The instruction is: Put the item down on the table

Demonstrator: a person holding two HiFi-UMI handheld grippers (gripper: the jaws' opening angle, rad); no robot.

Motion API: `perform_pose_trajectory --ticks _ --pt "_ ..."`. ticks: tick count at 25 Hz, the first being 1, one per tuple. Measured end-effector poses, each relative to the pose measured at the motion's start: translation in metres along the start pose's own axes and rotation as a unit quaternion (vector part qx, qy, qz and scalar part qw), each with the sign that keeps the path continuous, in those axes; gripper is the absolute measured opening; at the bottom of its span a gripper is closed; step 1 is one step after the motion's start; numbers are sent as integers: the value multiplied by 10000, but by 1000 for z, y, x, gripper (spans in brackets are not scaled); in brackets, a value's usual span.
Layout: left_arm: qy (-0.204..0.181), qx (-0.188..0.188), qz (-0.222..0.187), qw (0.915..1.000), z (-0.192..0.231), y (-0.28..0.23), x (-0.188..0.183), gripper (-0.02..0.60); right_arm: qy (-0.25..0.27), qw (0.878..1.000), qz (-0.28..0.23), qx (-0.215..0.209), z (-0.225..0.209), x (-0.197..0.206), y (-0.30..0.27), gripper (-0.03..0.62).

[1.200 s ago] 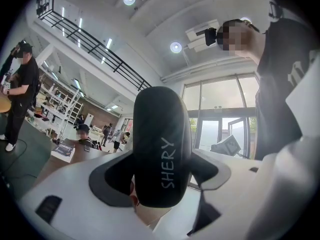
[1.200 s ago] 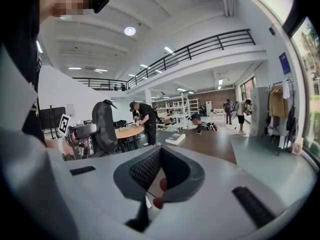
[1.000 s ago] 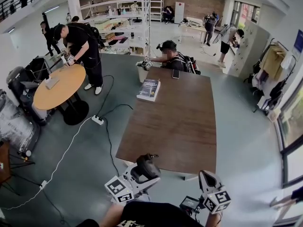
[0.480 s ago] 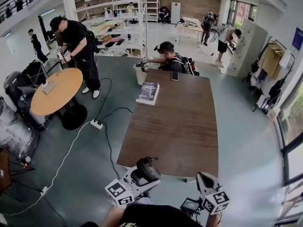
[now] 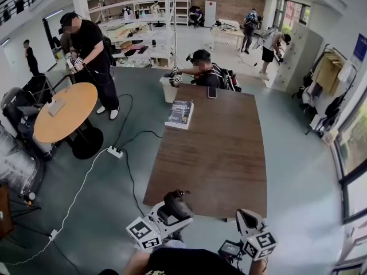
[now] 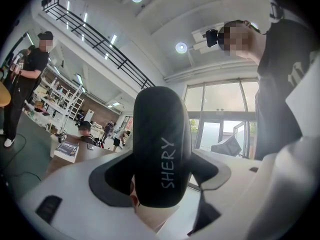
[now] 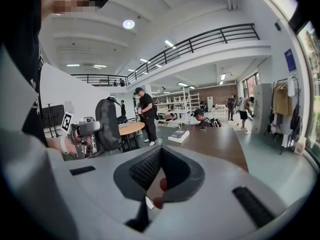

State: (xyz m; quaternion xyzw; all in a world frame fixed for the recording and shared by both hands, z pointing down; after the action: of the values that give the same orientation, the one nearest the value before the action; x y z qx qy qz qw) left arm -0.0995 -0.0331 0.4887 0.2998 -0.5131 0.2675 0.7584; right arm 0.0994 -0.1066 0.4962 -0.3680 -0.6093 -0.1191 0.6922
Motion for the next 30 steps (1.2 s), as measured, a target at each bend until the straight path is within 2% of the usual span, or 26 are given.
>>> perform_pose_trajectory --ticks 18,30 --pt "139 180 14 9997 61 35 -11 342 -45 9998 99 186 42 -5 -50 -15" --pt "193 366 42 9991 71 40 -12 342 -8 9990 166 411 51 -1 -52 -15"
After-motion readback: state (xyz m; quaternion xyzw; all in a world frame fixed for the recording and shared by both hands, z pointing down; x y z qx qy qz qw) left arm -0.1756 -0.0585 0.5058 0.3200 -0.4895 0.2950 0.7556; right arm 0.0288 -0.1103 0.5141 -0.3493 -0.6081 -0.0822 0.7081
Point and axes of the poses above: the fingertips, and each gripper's own axes: y backward along the fingers, z to its left, x out of its underside, the point moved 2 cm from there along y, backward along the fingers, and after that the axes turned 13 degrees about x, right-handed, at the moved point
